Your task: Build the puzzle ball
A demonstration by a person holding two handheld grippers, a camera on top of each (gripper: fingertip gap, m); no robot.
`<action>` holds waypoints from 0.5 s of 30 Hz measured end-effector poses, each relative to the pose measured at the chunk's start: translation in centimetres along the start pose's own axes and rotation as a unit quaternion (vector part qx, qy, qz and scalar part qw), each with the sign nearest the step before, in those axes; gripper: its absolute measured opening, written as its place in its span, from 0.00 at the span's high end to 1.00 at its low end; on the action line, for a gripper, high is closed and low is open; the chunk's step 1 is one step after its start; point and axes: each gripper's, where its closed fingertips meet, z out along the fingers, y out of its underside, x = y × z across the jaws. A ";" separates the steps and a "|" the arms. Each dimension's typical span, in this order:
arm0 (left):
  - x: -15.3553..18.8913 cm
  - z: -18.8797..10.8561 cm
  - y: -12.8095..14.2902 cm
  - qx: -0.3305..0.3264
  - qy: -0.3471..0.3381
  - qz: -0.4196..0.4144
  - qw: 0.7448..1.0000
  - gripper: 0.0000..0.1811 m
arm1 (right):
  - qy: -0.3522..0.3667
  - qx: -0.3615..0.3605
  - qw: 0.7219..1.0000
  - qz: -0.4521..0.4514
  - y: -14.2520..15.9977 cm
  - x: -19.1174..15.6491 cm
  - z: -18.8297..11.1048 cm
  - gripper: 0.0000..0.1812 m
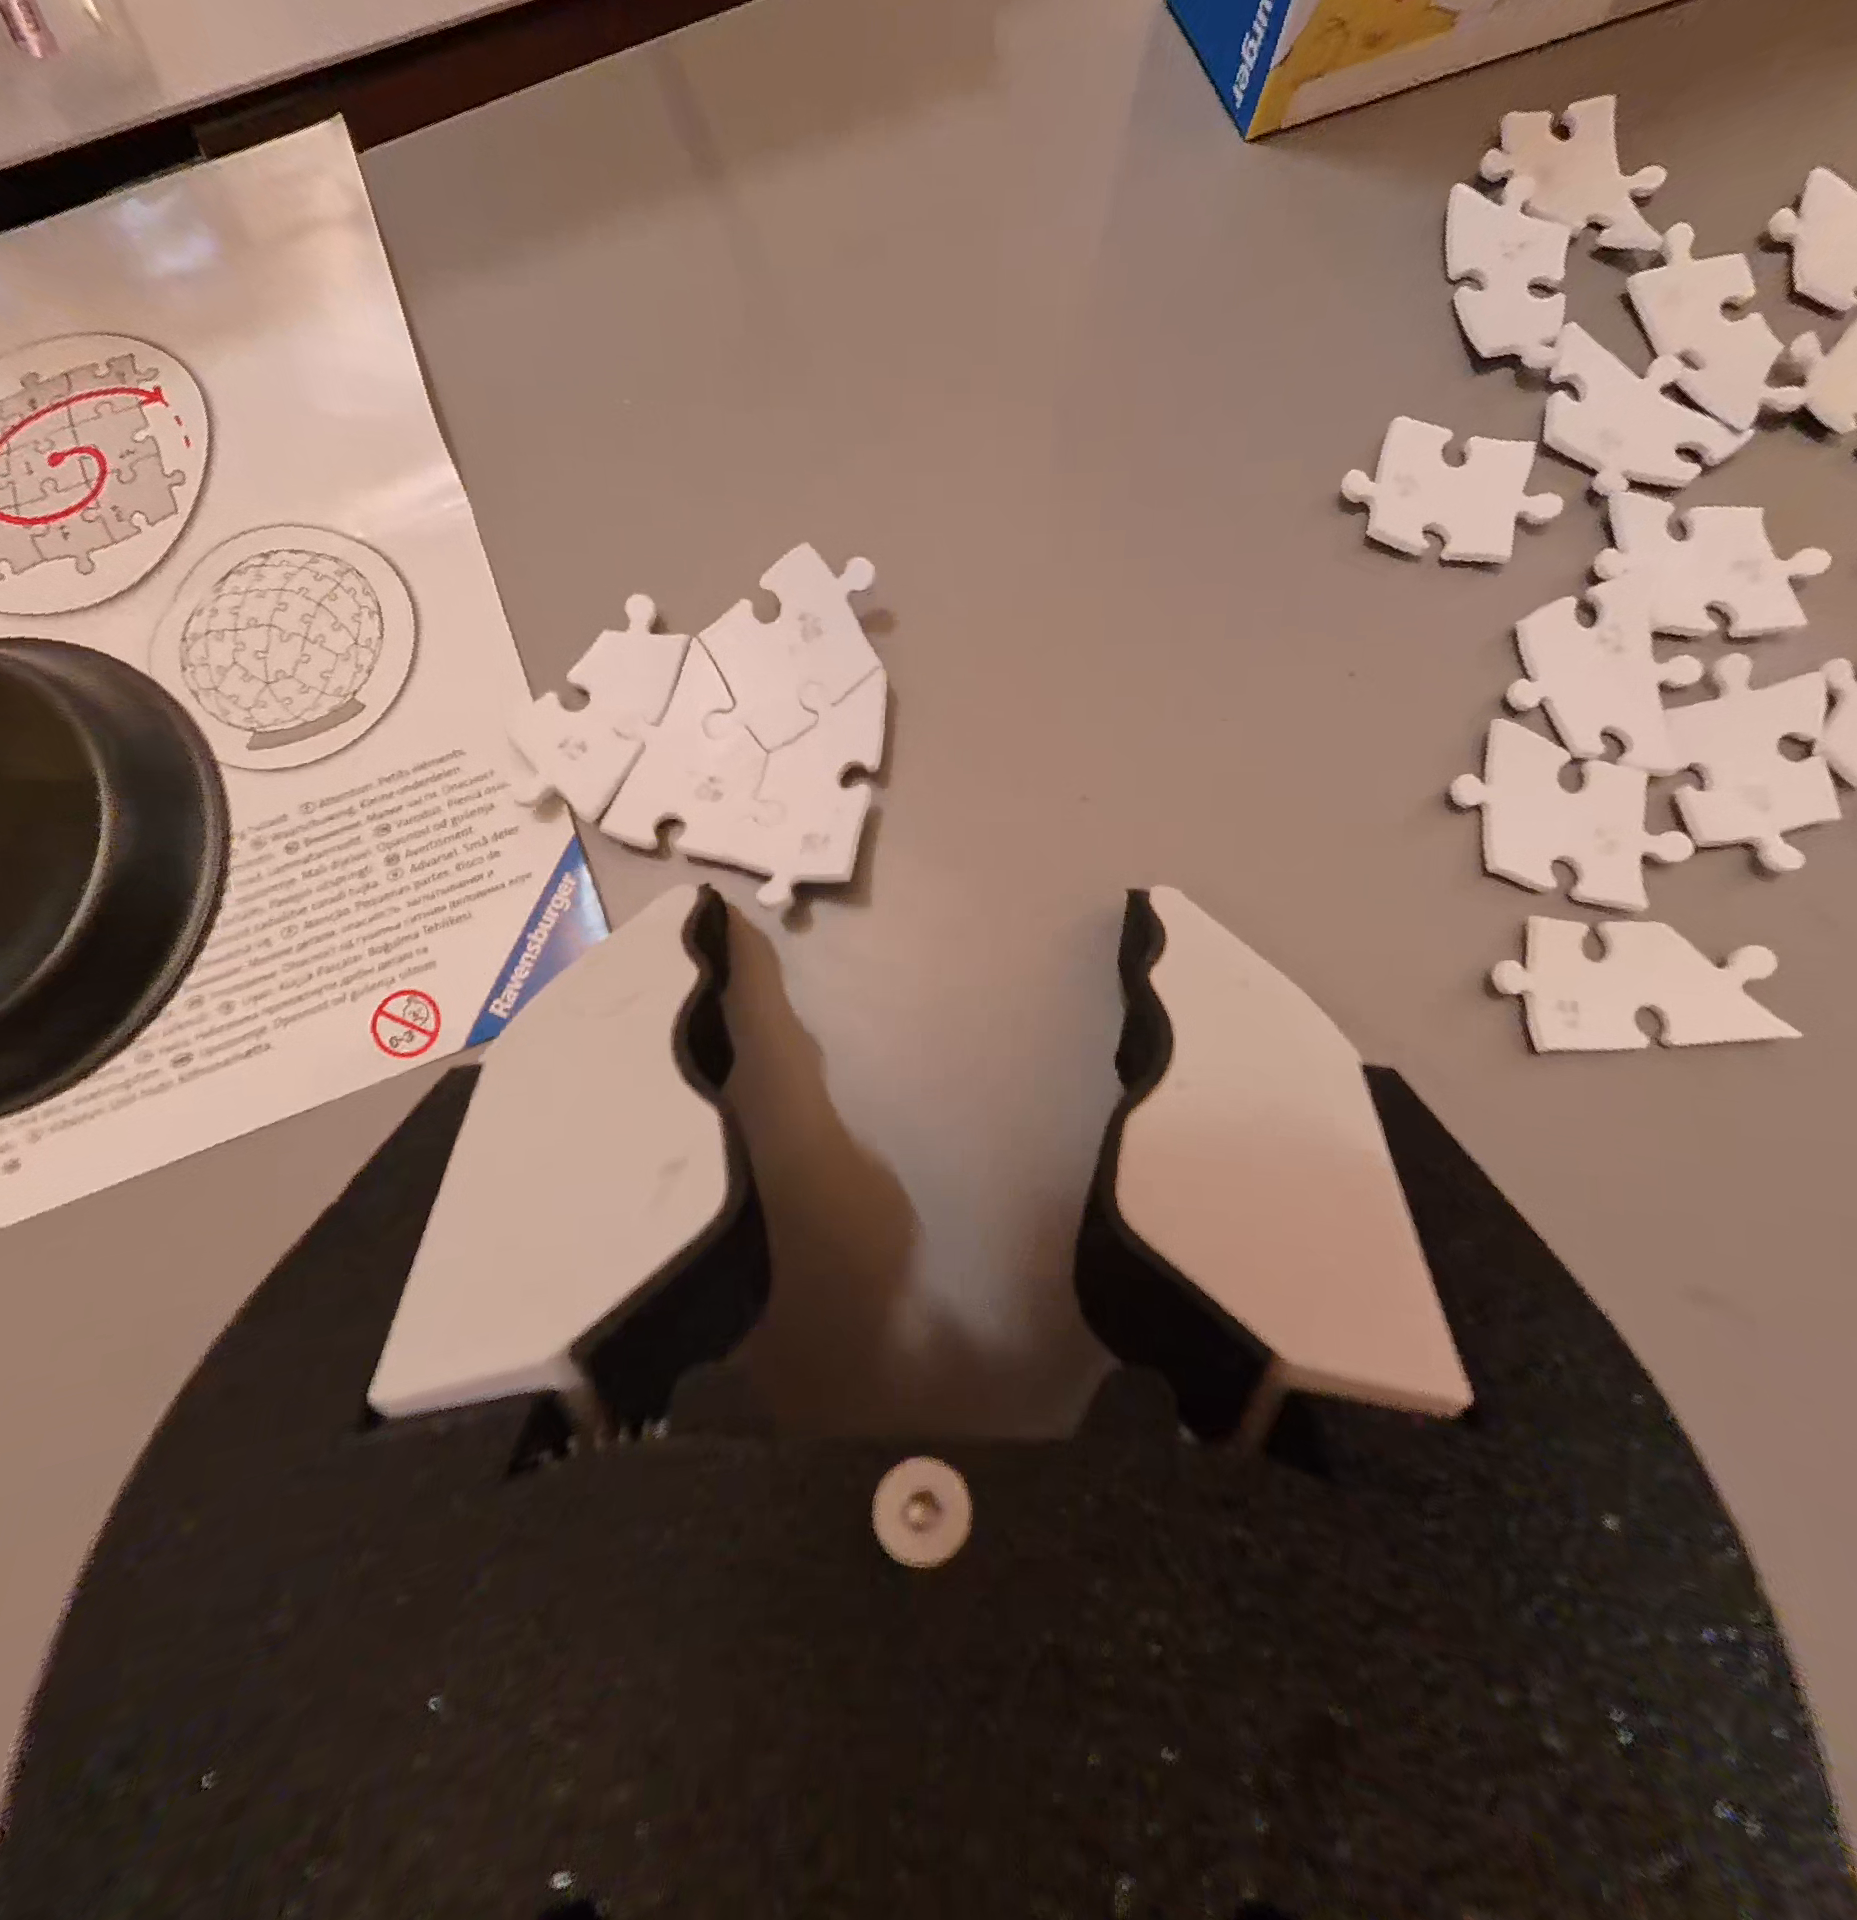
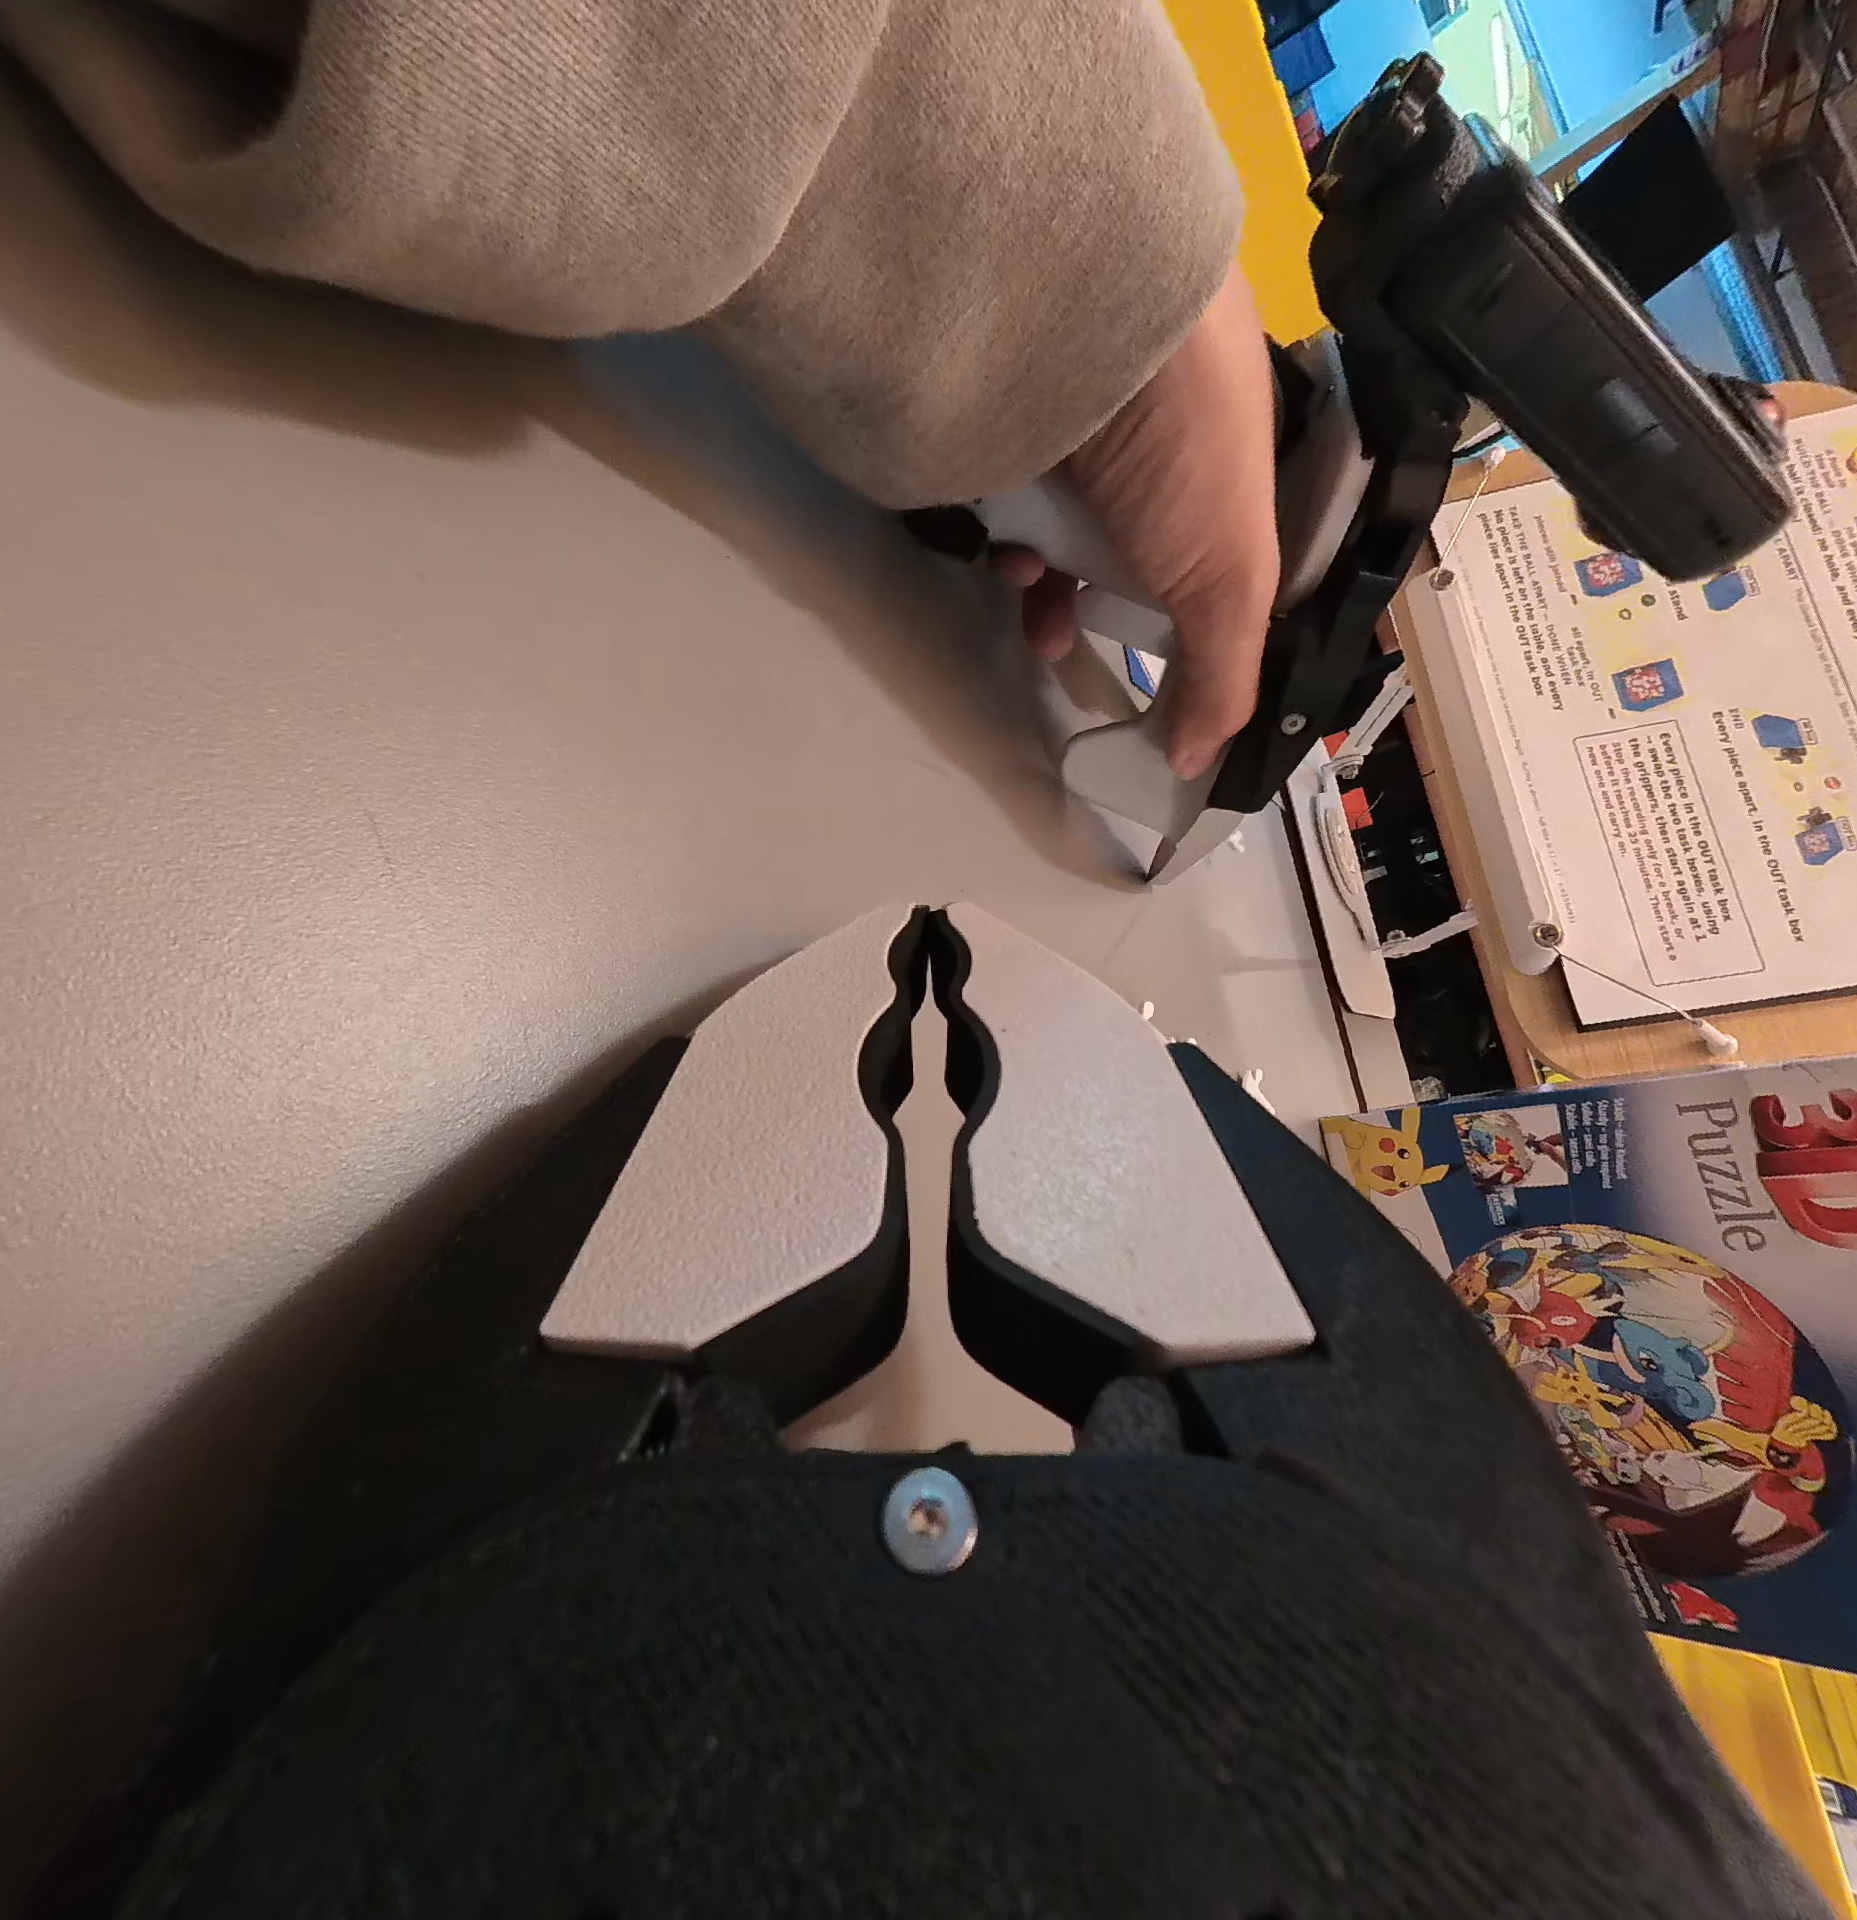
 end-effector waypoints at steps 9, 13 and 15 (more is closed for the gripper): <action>0.2 0.0 0.0 0.003 0.003 0.008 1.000 0.63 | 0.004 -0.001 1.000 -0.004 0.0 0.0 0.0 1.00; 0.2 0.0 0.0 0.002 0.006 0.005 1.000 0.63 | 0.005 -0.002 1.000 -0.005 0.0 0.0 0.0 1.00; 0.2 0.0 0.0 0.001 0.011 0.000 1.000 0.62 | 0.006 -0.001 1.000 -0.006 0.0 0.0 0.0 1.00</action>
